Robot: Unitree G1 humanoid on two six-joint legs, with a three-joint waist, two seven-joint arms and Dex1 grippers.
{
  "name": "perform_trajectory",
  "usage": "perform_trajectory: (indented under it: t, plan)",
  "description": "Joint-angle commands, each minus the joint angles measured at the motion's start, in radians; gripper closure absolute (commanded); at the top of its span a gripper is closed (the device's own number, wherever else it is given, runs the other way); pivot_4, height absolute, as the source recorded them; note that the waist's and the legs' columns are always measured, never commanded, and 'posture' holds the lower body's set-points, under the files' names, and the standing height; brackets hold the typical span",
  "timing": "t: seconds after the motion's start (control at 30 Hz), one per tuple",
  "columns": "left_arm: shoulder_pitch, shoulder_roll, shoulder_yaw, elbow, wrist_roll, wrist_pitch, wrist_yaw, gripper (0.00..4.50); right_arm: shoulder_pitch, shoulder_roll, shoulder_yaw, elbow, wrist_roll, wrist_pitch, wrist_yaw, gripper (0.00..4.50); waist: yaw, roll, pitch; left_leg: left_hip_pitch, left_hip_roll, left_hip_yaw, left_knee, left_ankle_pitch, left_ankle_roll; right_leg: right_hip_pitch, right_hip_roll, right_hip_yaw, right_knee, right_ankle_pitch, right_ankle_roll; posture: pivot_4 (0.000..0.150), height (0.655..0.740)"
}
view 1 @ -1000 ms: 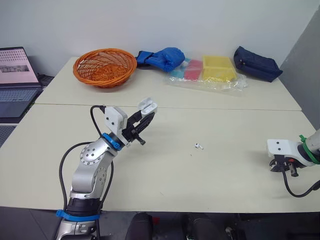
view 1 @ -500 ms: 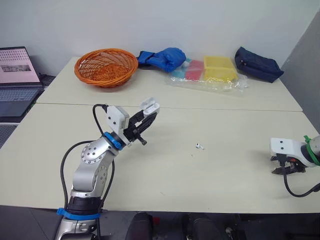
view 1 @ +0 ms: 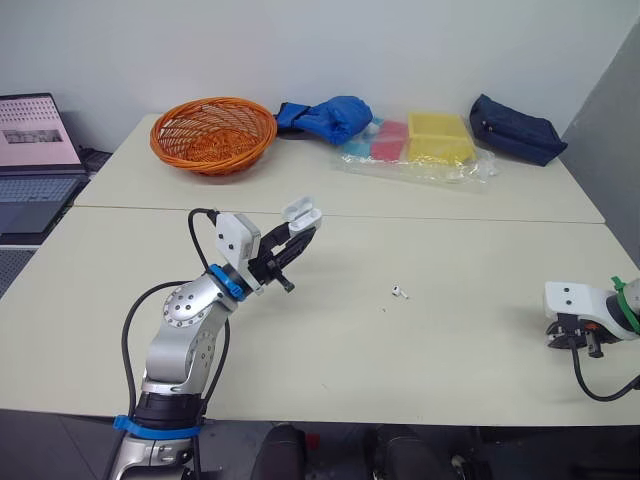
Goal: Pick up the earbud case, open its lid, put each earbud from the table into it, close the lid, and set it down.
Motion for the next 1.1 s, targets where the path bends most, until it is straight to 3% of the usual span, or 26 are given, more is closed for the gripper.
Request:
perform_trajectory:
  t: [0.03, 0.8, 0.93, 1.03, 1.1]
  plan:
    - [-0.019, 0.005, 0.006, -0.013, -0.008, -0.005, 0.0, 3.73, 0.017, -0.003, -0.001, 0.018, -0.015, -0.003, -0.011, 3.94, 0.0, 0.0, 0.0, 0.0, 0.0, 0.0, 0.0, 0.0, 0.0, 0.0, 0.0, 0.0, 0.0, 0.0, 0.0, 0.15, 0.74]
    - [-0.037, 0.005, 0.006, 0.026, -0.005, -0.029, -0.014, 3.73, -0.017, 0.037, -0.033, -0.034, 0.023, 0.037, -0.03, 4.05, -0.001, 0.0, 0.0, 0.001, 0.0, 0.0, 0.0, 0.0, 0.0, 0.002, 0.0, 0.0, 0.0, 0.0, 0.0, 0.15, 0.74]
    - [-0.032, -0.013, -0.02, 0.025, -0.006, -0.049, -0.036, 3.73, -0.094, 0.151, -0.108, -0.217, 0.188, 0.246, -0.03, 4.05, -0.023, 0.0, 0.0, 0.002, 0.0, 0.0, 0.0, 0.0, 0.0, 0.002, 0.0, 0.001, 0.001, 0.002, 0.003, 0.15, 0.74]
    - [-0.051, -0.037, -0.029, 0.06, 0.009, -0.075, -0.029, 3.73, -0.22, 0.372, -0.23, -0.492, 0.514, 0.614, -0.141, 4.05, -0.033, 0.0, 0.0, 0.003, 0.001, -0.002, -0.001, 0.0, 0.0, 0.001, 0.003, 0.002, 0.004, 0.003, 0.005, 0.15, 0.74]
    - [-0.063, -0.045, -0.029, 0.082, 0.015, -0.091, -0.029, 3.73, -0.281, 0.476, -0.284, -0.588, 0.628, 0.769, -0.233, 4.05, -0.033, 0.002, 0.001, 0.004, 0.002, -0.004, -0.001, 0.0, 0.0, 0.001, 0.006, 0.002, 0.006, 0.004, 0.004, 0.15, 0.74]
